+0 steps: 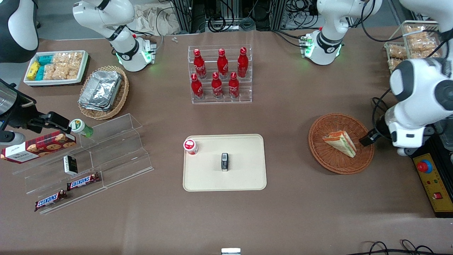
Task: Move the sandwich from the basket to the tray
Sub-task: 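Lower the left gripper and close it on the sandwich's edge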
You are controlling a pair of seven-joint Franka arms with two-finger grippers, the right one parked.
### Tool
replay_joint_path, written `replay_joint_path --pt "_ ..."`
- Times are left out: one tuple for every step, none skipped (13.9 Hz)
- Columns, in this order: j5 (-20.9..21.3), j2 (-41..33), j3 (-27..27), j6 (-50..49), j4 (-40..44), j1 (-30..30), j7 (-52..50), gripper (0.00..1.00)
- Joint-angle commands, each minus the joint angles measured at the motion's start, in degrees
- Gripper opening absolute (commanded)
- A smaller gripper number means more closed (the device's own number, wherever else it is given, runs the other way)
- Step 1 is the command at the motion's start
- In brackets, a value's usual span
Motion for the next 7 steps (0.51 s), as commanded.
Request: replay_joint_path --pt "-0.34 3.44 -0.51 4.26 -2.39 -1.75 -6.09 1.0" --pt "-0.6 4.76 -0.51 5.14 -2.65 -1.76 -6.28 1.0" --pt "-1.47 5.38 -0.51 7.06 -3.88 -1.67 -6.28 1.0" --pt "-1.83 5.91 -0.51 9.43 -5.63 -1.76 -6.28 1.0" --pt "-2.0 6.88 -0.51 12.24 -7.12 -1.76 -6.45 1.0" --pt "-2.01 8.1 -0.51 14.44 -8.71 -1.93 -7.24 1.0" --pt "-2.01 8.9 -0.51 16.81 -9.85 -2.28 -7.6 1.0"
